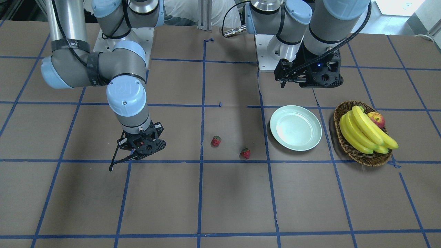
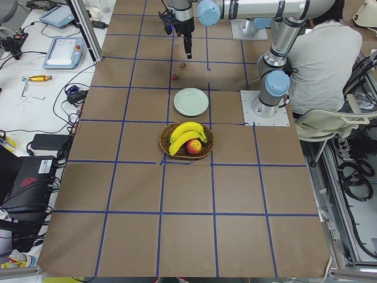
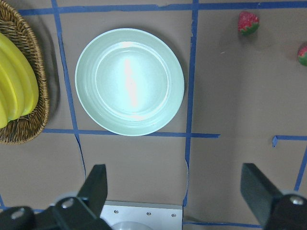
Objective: Collect all strawberries into plate
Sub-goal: 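Carry the third strawberry beside the others and release it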
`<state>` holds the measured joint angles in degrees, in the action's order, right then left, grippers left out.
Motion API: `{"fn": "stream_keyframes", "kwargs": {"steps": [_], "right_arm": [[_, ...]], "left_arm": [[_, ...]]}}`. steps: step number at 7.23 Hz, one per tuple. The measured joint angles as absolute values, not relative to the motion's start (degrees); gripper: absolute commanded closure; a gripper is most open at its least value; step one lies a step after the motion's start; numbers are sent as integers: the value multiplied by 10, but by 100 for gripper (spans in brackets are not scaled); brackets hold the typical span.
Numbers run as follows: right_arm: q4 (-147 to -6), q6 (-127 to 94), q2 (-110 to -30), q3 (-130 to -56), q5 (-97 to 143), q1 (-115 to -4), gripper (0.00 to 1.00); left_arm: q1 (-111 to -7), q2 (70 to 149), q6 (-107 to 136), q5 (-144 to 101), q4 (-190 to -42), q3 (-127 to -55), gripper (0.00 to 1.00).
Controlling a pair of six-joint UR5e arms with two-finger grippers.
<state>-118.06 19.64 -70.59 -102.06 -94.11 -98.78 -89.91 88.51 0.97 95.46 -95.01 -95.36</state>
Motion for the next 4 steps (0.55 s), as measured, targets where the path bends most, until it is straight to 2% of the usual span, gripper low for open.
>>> {"fn": "stream_keyframes", "kwargs": {"steps": [4], "right_arm": [[-1185,38,-679,-940,-883,-1086,100]], "left_arm": [[-899,885,10,954,-950,-952,0]]}}
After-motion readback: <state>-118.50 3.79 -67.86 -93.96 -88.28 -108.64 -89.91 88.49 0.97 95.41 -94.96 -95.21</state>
